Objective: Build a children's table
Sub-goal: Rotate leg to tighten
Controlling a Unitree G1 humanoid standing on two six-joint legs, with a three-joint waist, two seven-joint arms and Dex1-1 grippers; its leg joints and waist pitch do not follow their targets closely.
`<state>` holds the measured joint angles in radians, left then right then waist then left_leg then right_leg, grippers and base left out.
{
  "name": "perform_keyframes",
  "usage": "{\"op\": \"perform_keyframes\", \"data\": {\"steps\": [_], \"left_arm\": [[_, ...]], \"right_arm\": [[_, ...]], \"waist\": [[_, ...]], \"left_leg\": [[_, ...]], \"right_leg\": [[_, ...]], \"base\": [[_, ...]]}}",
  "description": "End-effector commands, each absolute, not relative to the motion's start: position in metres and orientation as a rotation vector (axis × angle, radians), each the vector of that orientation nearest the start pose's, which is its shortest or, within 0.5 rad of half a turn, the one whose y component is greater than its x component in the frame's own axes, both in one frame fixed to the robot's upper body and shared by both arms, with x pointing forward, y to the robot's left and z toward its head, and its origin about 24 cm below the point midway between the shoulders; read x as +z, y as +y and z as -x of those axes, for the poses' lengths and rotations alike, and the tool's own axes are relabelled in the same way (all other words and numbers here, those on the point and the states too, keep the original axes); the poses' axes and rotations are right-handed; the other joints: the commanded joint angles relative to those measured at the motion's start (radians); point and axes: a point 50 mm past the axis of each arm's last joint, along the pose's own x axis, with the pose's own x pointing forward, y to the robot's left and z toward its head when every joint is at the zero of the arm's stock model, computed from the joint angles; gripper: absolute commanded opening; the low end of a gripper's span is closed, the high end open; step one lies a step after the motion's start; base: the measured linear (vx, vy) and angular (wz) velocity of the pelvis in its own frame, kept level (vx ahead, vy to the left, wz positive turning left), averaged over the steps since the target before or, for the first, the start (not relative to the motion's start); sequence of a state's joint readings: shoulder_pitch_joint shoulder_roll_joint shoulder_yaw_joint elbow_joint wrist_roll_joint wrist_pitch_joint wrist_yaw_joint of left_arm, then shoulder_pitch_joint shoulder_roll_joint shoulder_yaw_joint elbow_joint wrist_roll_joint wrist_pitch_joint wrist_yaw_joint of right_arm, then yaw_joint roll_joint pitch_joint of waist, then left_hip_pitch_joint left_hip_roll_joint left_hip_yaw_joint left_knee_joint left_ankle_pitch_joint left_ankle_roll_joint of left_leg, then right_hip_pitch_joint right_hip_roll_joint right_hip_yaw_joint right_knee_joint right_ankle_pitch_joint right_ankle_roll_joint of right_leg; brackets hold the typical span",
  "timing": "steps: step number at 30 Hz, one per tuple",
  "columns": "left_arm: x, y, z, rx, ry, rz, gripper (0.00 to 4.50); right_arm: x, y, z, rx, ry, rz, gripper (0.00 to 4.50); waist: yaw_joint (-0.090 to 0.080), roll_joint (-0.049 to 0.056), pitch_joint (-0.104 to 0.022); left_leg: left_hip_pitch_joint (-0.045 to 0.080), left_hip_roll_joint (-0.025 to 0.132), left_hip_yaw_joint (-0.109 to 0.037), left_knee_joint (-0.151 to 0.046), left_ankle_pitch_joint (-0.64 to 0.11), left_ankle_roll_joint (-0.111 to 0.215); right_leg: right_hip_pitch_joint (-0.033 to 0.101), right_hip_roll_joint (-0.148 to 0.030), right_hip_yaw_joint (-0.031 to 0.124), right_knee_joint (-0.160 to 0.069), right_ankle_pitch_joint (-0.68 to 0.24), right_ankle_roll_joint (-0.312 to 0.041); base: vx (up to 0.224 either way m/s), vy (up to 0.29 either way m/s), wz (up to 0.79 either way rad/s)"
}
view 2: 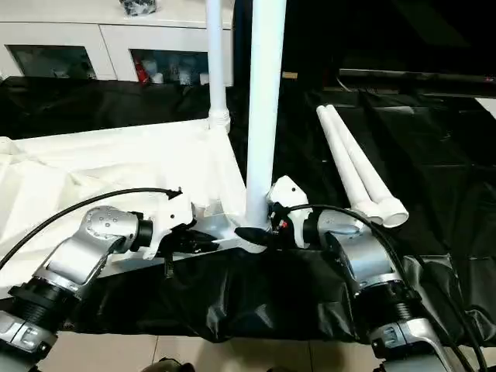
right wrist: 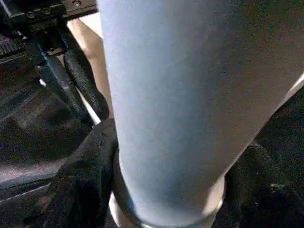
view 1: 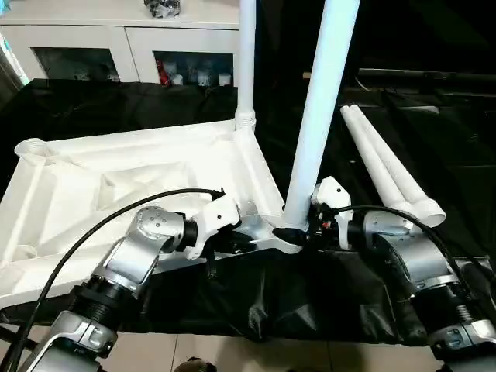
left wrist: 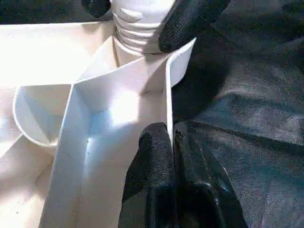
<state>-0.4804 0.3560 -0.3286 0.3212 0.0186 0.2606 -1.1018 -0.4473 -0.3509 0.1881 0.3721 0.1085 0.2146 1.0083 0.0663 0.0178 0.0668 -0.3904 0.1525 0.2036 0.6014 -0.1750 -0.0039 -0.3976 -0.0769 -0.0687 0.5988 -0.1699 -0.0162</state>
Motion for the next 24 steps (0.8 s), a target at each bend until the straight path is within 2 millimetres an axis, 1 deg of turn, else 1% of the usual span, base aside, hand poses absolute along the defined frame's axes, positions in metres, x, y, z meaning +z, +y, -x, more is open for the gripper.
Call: {"op": "perform_keyframes", "data": {"steps": [1,2,3,4,5,6,7,8,9,10,11,12,13,15,16,17,18,20,21,23,24], "left_arm": [[0.059,0.089,-0.304,-1.265,0.373,-0.397,0.0],[0.059,0.087,-0.31,-1.212,0.377,-0.388,0.0],[0.059,0.085,-0.313,-1.177,0.381,-0.382,0.0],[0.059,0.085,-0.313,-1.177,0.381,-0.382,0.0],[0.059,0.082,-0.318,-1.127,0.383,-0.373,0.0],[0.059,0.078,-0.323,-1.072,0.387,-0.358,0.0],[0.06,0.073,-0.329,-1.008,0.391,-0.339,0.0],[0.061,0.07,-0.332,-0.974,0.393,-0.325,0.0],[0.062,0.067,-0.335,-0.944,0.397,-0.312,0.0],[0.063,0.06,-0.337,-0.919,0.393,-0.303,0.0],[0.063,0.057,-0.338,-0.911,0.392,-0.299,0.0],[0.063,0.053,-0.339,-0.904,0.393,-0.297,0.0],[0.063,0.048,-0.339,-0.91,0.385,-0.295,0.0],[0.063,0.04,-0.335,-0.947,0.373,-0.302,0.0],[0.063,0.039,-0.334,-0.966,0.368,-0.3,0.0],[0.063,0.038,-0.333,-0.969,0.367,-0.3,0.0],[0.063,0.038,-0.332,-0.986,0.361,-0.3,0.0],[0.063,0.04,-0.33,-1.005,0.353,-0.301,0.0],[0.063,0.041,-0.33,-1.015,0.348,-0.302,0.0],[0.063,0.044,-0.327,-1.044,0.339,-0.308,0.0],[0.062,0.049,-0.324,-1.088,0.329,-0.32,0.0]], "right_arm": [[0.048,-0.119,-0.306,1.07,0.317,0.222,2.7],[0.045,-0.119,-0.312,0.971,0.316,0.212,2.7],[0.043,-0.119,-0.316,0.905,0.317,0.204,2.7],[0.043,-0.119,-0.316,0.905,0.317,0.204,2.7],[0.04,-0.118,-0.319,0.838,0.328,0.18,2.7],[0.037,-0.116,-0.321,0.78,0.331,0.156,2.7],[0.033,-0.112,-0.323,0.718,0.335,0.126,2.7],[0.032,-0.11,-0.324,0.684,0.336,0.108,2.7],[0.03,-0.107,-0.325,0.653,0.337,0.092,2.7],[0.028,-0.102,-0.328,0.569,0.343,0.069,2.7],[0.027,-0.1,-0.33,0.534,0.345,0.061,2.7],[0.026,-0.097,-0.331,0.495,0.347,0.055,2.7],[0.027,-0.091,-0.332,0.484,0.331,0.045,2.7],[0.03,-0.079,-0.332,0.526,0.288,0.05,2.7],[0.033,-0.075,-0.332,0.555,0.276,0.017,2.7],[0.033,-0.074,-0.332,0.559,0.275,0.011,3.26],[0.035,-0.073,-0.332,0.583,0.265,-0.02,3.4],[0.037,-0.074,-0.331,0.604,0.261,-0.035,3.46],[0.038,-0.075,-0.331,0.613,0.259,-0.04,3.76],[0.04,-0.078,-0.33,0.646,0.253,-0.015,3.76],[0.04,-0.083,-0.328,0.695,0.252,0.042,3.85]], "waist": [[-0.002,-0.014,-0.072],[-0.002,-0.015,-0.072],[-0.005,-0.015,-0.07],[-0.008,-0.017,-0.068],[-0.009,-0.017,-0.068],[-0.01,-0.016,-0.067],[-0.011,-0.015,-0.066],[-0.014,-0.015,-0.065],[-0.011,-0.015,-0.067],[-0.013,-0.011,-0.066],[-0.015,-0.008,-0.065],[-0.017,-0.012,-0.069],[-0.017,-0.008,-0.068],[-0.017,-0.008,-0.069],[-0.016,-0.007,-0.069],[-0.017,-0.008,-0.069],[-0.016,-0.009,-0.07],[-0.015,-0.01,-0.07],[-0.014,-0.01,-0.071],[-0.013,-0.01,-0.069],[-0.012,-0.011,-0.071]], "left_leg": [[0.029,0.085,-0.039,-0.072,-0.219,0.037],[0.029,0.084,-0.041,-0.072,-0.224,0.031],[0.031,0.081,-0.041,-0.074,-0.239,0.016],[0.032,0.079,-0.045,-0.073,-0.269,0.001],[0.032,0.081,-0.046,-0.073,-0.282,-0.001],[0.034,0.081,-0.046,-0.074,-0.288,-0.005],[0.04,0.079,-0.047,-0.072,-0.31,-0.01],[0.039,0.078,-0.046,-0.073,-0.314,-0.014],[0.044,0.078,-0.049,-0.073,-0.326,-0.021],[0.039,0.079,-0.051,-0.076,-0.326,-0.022],[0.038,0.079,-0.052,-0.079,-0.333,-0.026],[0.039,0.078,-0.054,-0.079,-0.346,-0.03],[0.037,0.078,-0.054,-0.08,-0.347,-0.028],[0.04,0.078,-0.053,-0.079,-0.356,-0.027],[0.038,0.078,-0.052,-0.079,-0.352,-0.021],[0.036,0.078,-0.051,-0.08,-0.348,-0.017],[0.036,0.079,-0.05,-0.08,-0.338,-0.012],[0.034,0.079,-0.05,-0.08,-0.331,-0.003],[0.033,0.08,-0.049,-0.08,-0.316,0.003],[0.033,0.08,-0.048,-0.08,-0.314,0.005],[0.033,0.081,-0.05,-0.08,-0.312,0.007]], "right_leg": [[0.033,-0.087,0.057,-0.075,-0.291,-0.217],[0.034,-0.089,0.056,-0.075,-0.304,-0.214],[0.03,-0.087,0.055,-0.08,-0.343,-0.207],[0.032,-0.091,0.053,-0.085,-0.403,-0.193],[0.033,-0.094,0.054,-0.09,-0.432,-0.178],[0.029,-0.092,0.055,-0.092,-0.441,-0.172],[0.024,-0.092,0.054,-0.097,-0.467,-0.165],[0.024,-0.091,0.054,-0.098,-0.474,-0.163],[0.022,-0.092,0.051,-0.102,-0.489,-0.157],[0.025,-0.093,0.051,-0.102,-0.479,-0.155],[0.024,-0.091,0.05,-0.103,-0.481,-0.153],[0.028,-0.091,0.047,-0.102,-0.478,-0.147],[0.027,-0.094,0.049,-0.103,-0.467,-0.145],[0.024,-0.095,0.05,-0.105,-0.459,-0.145],[0.026,-0.095,0.051,-0.105,-0.447,-0.147],[0.027,-0.093,0.051,-0.104,-0.438,-0.149],[0.029,-0.093,0.053,-0.102,-0.418,-0.154],[0.031,-0.093,0.052,-0.1,-0.406,-0.16],[0.032,-0.093,0.053,-0.097,-0.393,-0.164],[0.031,-0.093,0.054,-0.097,-0.39,-0.169],[0.034,-0.095,0.053,-0.095,-0.391,-0.171]], "base": [[0.0,0.0,0.0],[0.0,0.0,0.0],[0.0,0.0,0.0],[0.0,0.0,0.0],[0.0,0.0,0.0],[0.0,0.0,0.0],[0.0,0.0,0.0],[0.0,0.0,0.0],[0.0,0.0,0.0],[0.0,0.0,0.0],[0.0,0.0,0.0],[0.0,0.0,0.0],[0.0,0.0,0.0],[0.0,0.0,0.0],[0.0,0.0,0.0],[0.0,0.0,0.0],[0.0,0.0,0.0],[0.0,0.0,0.0],[0.0,0.0,0.0],[0.0,0.0,0.0],[0.0,0.0,0.0]]}}
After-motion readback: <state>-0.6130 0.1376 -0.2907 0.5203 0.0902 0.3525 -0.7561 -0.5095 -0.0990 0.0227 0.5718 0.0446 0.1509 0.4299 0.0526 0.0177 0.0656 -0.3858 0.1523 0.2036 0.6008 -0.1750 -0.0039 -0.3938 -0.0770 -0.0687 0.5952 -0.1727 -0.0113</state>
